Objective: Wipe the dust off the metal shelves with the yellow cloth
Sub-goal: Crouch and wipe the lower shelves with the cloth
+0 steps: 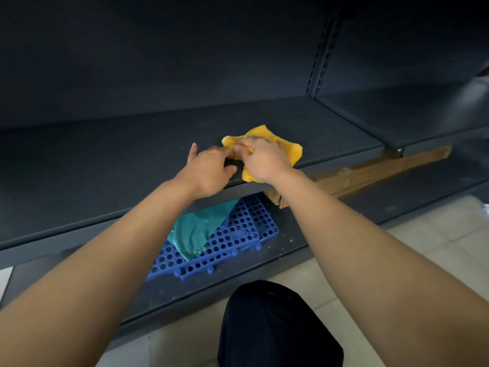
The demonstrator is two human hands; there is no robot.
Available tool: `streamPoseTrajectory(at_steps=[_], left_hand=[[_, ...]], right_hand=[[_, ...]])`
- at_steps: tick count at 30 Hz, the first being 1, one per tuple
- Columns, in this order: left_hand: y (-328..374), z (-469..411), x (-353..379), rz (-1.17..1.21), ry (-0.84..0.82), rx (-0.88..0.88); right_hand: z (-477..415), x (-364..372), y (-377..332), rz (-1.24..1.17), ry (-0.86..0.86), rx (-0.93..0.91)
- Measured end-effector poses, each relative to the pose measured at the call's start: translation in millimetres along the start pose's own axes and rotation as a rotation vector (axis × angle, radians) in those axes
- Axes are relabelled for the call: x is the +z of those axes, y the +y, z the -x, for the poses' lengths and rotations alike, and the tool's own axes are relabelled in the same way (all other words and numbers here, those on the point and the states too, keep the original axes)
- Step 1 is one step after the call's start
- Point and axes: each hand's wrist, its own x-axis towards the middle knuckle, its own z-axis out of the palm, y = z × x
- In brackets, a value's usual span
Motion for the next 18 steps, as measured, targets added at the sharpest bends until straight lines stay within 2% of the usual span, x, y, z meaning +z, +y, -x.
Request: streamPoseTrajectory(at_steps=[5,11,15,18], left_hand=[[26.9,-21.8,14.1,-0.026,-0.012,0.026],[61.9,-44.3,33.4,-0.012,-0.027,0.080],[75.1,-53.7,44.0,-0.019,-0.004,0.115],[75.3,-56.8,46.6,-0.027,0.008,0.121]], right_hand=[[-0.2,-18.4,43.1,-0.014,0.038,0.057],[-5.2,-41.5,124.4,0.012,0.137,0.264],[-9.3,-35.7,130.2,-0.021,0.206,0.294],[-4.6,-30.0,122.1,-0.025,0.236,0.237]])
